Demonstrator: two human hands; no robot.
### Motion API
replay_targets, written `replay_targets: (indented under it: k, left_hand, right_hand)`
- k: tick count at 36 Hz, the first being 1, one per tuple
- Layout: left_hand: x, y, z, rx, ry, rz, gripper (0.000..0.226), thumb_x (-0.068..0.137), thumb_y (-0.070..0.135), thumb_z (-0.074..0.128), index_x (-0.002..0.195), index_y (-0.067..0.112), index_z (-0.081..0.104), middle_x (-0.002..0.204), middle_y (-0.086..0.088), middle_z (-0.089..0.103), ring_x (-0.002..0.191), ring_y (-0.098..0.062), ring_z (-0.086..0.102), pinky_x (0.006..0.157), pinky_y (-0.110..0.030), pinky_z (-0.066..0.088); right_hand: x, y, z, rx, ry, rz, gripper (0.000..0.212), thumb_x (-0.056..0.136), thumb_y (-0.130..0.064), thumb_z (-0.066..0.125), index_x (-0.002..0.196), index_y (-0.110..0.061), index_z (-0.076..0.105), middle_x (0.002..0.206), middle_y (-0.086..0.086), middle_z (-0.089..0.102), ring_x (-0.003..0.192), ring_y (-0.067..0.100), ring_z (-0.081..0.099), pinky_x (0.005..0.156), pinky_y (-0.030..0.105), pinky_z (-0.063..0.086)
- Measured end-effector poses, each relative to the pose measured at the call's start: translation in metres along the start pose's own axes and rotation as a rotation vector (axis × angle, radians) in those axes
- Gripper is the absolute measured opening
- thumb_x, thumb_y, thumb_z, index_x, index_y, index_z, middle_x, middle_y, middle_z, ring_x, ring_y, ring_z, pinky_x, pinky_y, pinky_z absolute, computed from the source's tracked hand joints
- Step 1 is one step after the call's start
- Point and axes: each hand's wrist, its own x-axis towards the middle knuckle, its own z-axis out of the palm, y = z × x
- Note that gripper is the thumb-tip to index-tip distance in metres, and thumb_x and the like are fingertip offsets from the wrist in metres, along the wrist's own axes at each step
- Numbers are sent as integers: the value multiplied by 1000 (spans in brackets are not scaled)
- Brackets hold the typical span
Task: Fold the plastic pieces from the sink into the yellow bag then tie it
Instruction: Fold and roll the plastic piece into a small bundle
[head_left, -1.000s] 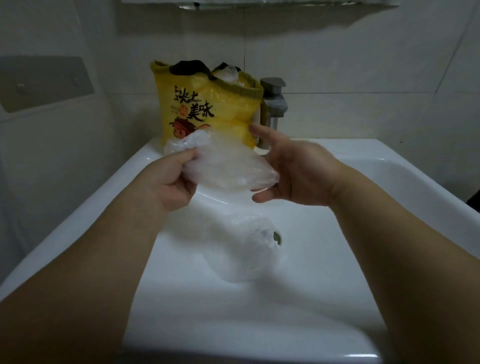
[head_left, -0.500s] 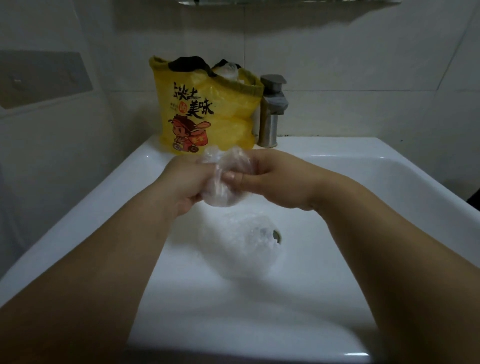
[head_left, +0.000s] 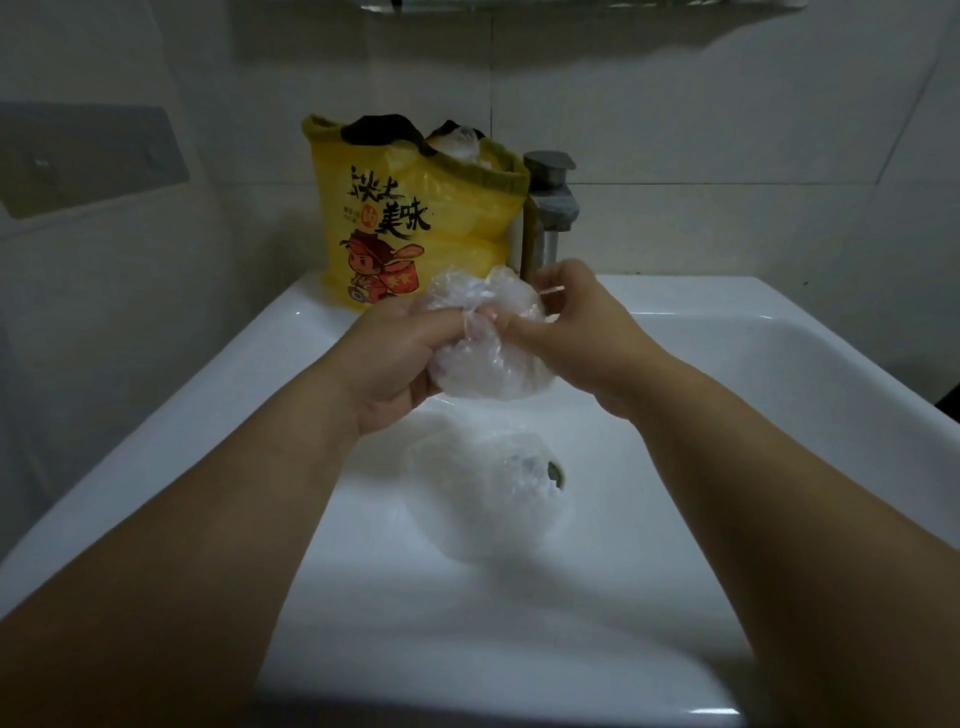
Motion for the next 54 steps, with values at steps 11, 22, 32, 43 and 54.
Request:
replay_targets:
  k: [11,22,32,43,54]
  left_hand:
    - [-4,-2,-3,180,-212,-69,56,69,4,69,123,16,61,116,-8,70,109,-20,66,87,-27,56]
    - [0,4,-10,175,-2,-47,42,79,-4,67,119,3,60,108,-12,68,100,-26,66,75,-28,58]
    - [1,0,-8,137,18,-67,36,85,2,64,121,4,63,117,-16,68,100,-22,66,77,-26,56]
    - [-5,12,-7,-111,-38,-11,27,93,-7,45,95,9,66,64,-3,69,52,-6,64,48,-13,52]
    - [-10,14,-9,-35,-106,-66,28,98,-5,40,89,8,63,60,-8,68,50,-11,67,43,-17,52]
  right_hand:
    - [-3,2,-1,238,-218,145,23,88,-27,67,108,-20,59,106,4,68,94,23,68,83,41,58]
    - [1,2,-17,290,-344,271,15,88,-6,62,102,-2,61,95,17,65,80,29,65,64,31,58]
    - [1,0,-15,573,-356,301,9,94,-8,55,101,-4,59,72,7,69,64,17,65,56,24,57]
    - [-1,0,-27,788,-397,274,43,92,11,30,104,-17,59,62,8,58,51,15,51,49,23,54]
    - [-2,-2,-32,766,-430,288,36,92,10,29,98,-9,59,57,7,61,45,14,56,47,23,53]
